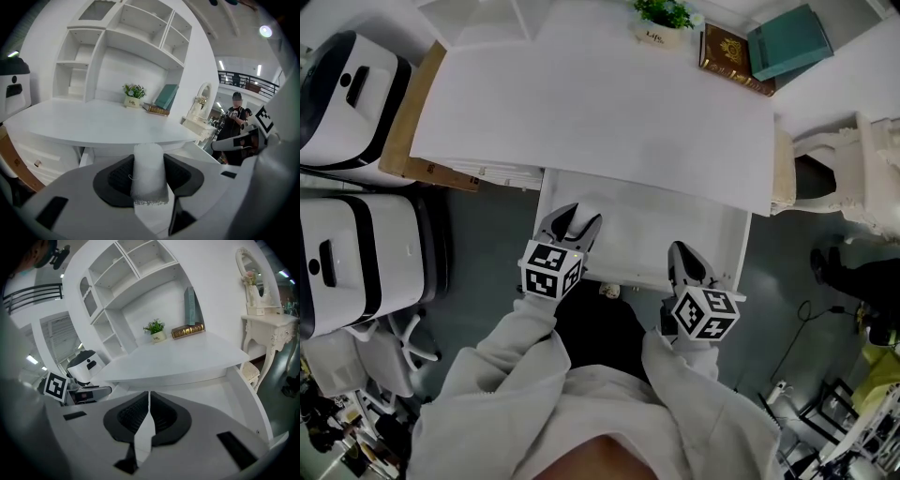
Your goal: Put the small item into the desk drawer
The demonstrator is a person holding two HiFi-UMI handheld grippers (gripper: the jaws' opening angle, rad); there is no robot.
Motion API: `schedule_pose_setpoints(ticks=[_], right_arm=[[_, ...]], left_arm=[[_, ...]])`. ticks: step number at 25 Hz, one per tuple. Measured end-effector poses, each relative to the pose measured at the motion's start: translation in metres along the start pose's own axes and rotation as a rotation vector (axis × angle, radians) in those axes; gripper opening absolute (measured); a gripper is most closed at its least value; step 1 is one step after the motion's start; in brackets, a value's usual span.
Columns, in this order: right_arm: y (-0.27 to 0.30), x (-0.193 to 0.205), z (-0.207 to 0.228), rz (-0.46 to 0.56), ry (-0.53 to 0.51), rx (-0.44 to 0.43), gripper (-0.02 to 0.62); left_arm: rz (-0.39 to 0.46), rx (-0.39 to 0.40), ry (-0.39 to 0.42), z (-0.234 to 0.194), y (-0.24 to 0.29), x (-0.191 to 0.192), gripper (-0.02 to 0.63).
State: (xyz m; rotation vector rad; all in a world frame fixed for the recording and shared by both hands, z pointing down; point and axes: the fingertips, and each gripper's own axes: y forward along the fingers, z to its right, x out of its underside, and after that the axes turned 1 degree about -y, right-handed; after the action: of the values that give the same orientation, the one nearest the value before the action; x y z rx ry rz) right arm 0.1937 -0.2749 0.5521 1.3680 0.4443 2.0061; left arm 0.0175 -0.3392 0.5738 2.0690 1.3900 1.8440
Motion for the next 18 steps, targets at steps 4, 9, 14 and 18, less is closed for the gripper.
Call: schedule_pose_setpoints(ticks=[4, 9, 14, 18], right_arm=[[0.009, 0.001, 0.004, -0.025, 0.008, 0.005, 0.038], [0.020, 0.004, 0.007, -0.055, 0.016, 0.013, 0.038], [0.029, 0.008, 0.011, -0.084, 0.026, 0.020, 0.038], [0.039, 0.009, 0.012, -0.104, 0.029, 0.021, 0.038]], left_arm=[[-0.049, -0.020, -0.008, -0.010, 0.021, 0.009, 0.195], [-0.087, -0.052, -0.049, -0.024, 0.043, 0.021, 0.195], [-0.125, -0.088, -0.073, -0.037, 0.063, 0.035, 0.195], [-0.143, -0.131, -0.095, -0.051, 0.075, 0.044, 0.195]])
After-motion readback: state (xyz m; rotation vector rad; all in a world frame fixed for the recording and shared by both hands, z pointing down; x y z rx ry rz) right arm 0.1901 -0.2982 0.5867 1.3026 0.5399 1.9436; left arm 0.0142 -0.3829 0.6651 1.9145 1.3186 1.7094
